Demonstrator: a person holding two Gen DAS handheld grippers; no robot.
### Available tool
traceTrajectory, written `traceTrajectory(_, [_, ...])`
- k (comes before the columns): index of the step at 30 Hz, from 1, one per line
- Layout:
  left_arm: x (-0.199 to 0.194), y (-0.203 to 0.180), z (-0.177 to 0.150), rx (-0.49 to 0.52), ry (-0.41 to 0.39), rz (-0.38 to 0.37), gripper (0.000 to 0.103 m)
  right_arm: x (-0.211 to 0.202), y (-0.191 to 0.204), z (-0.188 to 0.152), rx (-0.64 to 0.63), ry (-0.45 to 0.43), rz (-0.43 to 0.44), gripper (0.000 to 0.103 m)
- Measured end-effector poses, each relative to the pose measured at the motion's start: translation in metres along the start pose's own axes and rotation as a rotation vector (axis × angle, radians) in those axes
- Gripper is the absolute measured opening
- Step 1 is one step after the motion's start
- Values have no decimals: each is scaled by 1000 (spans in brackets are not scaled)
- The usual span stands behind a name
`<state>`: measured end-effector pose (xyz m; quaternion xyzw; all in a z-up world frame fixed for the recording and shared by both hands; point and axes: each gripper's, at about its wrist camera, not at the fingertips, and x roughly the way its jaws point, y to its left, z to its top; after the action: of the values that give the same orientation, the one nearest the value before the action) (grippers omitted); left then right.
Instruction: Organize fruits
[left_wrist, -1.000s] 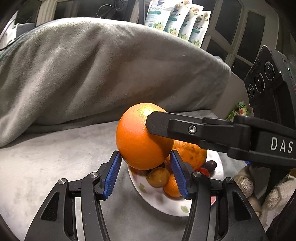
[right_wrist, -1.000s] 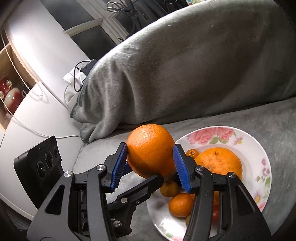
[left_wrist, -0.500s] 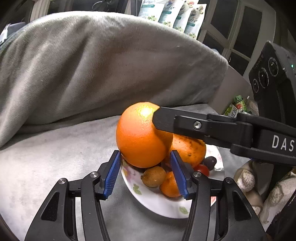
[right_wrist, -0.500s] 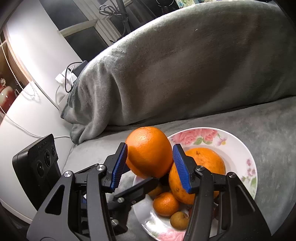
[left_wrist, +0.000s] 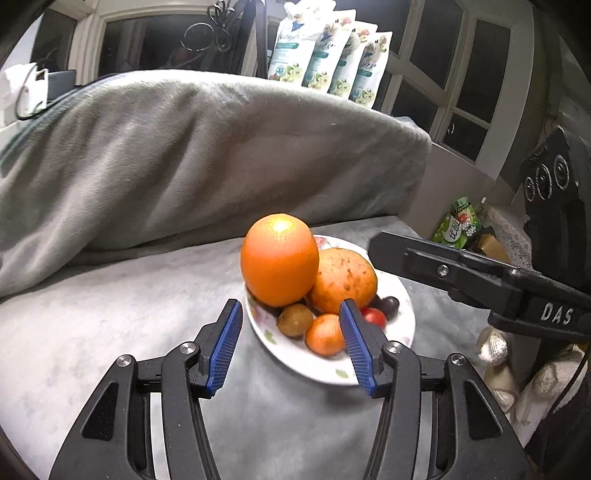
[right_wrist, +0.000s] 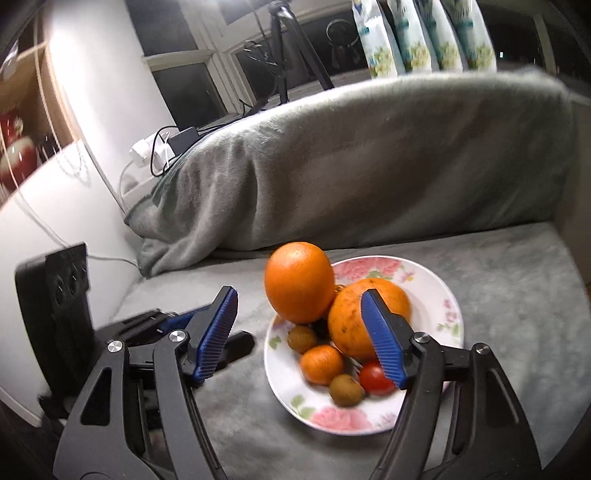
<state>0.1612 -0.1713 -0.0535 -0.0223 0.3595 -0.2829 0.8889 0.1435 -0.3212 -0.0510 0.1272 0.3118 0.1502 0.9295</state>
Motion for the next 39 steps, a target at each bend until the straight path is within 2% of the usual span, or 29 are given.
traceTrajectory(2, [-11, 0, -4, -5, -6, 5, 56, -10, 4, -5, -24, -12, -30, 77])
traceTrajectory(3, [-15, 0, -5, -4, -8, 7, 63, -14, 6, -7, -32, -17, -43, 82])
traceTrajectory(5, [-22, -3, -9, 3, -17, 17, 68, -23, 11, -12, -57, -30, -79, 85])
traceTrajectory(7, [-32, -4, -13, 3, -26, 26, 68, -30, 14, -16, -79, -38, -119, 85])
traceTrajectory(9, [-41, -5, -17, 0, -28, 29, 73, -36, 15, -19, -82, -43, -149, 90])
traceTrajectory(11, [-47, -10, -18, 6, -38, 39, 74, -44, 14, -25, -73, -54, -176, 93])
traceTrajectory(13, [-55, -13, -20, 13, -48, 54, 75, -49, 12, -28, -73, -63, -208, 93])
traceTrajectory(15, [-59, -15, -20, 16, -57, 78, 80, -56, 10, -31, -74, -72, -253, 93])
traceTrajectory(18, [-64, -19, -22, 23, -64, 117, 80, -62, 8, -34, -68, -83, -292, 98])
traceTrajectory(21, [-69, -22, -25, 21, -67, 123, 80, -67, 8, -37, -59, -102, -316, 103])
traceTrajectory(26, [-70, -24, -26, 23, -63, 154, 80, -73, 10, -39, -71, -117, -351, 103])
traceTrajectory(39, [-76, -27, -28, 20, -62, 143, 82, -74, 14, -42, -92, -131, -379, 103])
